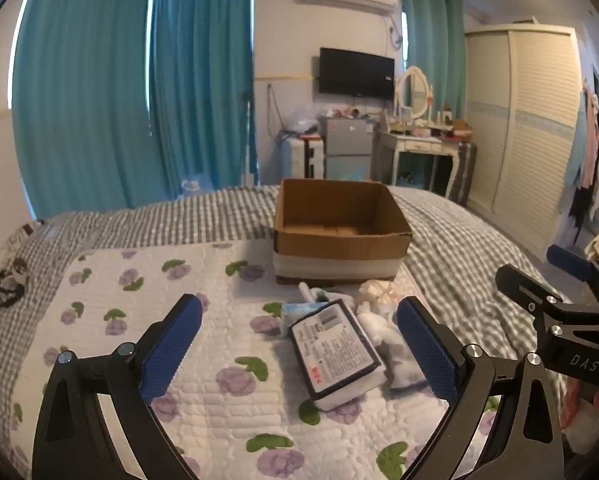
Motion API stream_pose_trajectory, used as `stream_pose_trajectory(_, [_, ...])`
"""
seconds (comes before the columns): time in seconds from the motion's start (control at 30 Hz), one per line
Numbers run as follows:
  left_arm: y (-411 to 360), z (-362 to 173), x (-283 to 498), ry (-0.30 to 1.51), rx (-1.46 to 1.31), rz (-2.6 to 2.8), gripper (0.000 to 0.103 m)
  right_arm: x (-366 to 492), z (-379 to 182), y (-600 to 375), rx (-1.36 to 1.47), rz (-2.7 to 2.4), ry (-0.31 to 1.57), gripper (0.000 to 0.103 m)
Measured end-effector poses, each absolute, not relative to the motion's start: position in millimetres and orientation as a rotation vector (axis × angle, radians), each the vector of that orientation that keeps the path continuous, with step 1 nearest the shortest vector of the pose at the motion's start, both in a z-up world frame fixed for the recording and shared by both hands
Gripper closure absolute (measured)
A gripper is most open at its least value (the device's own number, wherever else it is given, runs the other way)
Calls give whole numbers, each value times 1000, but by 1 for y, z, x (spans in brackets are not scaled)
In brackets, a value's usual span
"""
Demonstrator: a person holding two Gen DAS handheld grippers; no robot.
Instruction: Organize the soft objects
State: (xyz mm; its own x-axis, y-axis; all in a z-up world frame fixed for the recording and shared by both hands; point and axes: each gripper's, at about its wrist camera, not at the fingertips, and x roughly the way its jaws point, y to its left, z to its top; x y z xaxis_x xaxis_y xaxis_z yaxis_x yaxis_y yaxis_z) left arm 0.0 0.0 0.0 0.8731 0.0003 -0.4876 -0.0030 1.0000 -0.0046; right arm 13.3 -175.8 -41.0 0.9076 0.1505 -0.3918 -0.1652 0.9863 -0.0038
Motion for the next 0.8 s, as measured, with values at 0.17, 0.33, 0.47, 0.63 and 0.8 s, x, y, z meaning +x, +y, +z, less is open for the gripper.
stream_pose_trajectory(0.17, [-1, -2, -1, 509, -6, 2, 3, 14, -40, -176, -39, 163, 403, 0])
stream_pose_trajectory(0.33, [-1, -2, -1, 511, 0, -1, 3, 15, -49, -177, -42, 163, 404, 0])
stream_pose_trajectory(0.47, [0, -1, -1, 510, -6, 2, 3, 15, -50, -177, -43, 164, 405, 0])
stream_pose_trajectory(0.63, [6, 1, -3, 504, -12, 5, 3, 15, -50, -177, -44, 163, 405, 0])
stream_pose_trajectory(0.8, [4, 1, -4, 488, -18, 3, 3, 16, -50, -177, -46, 164, 406, 0])
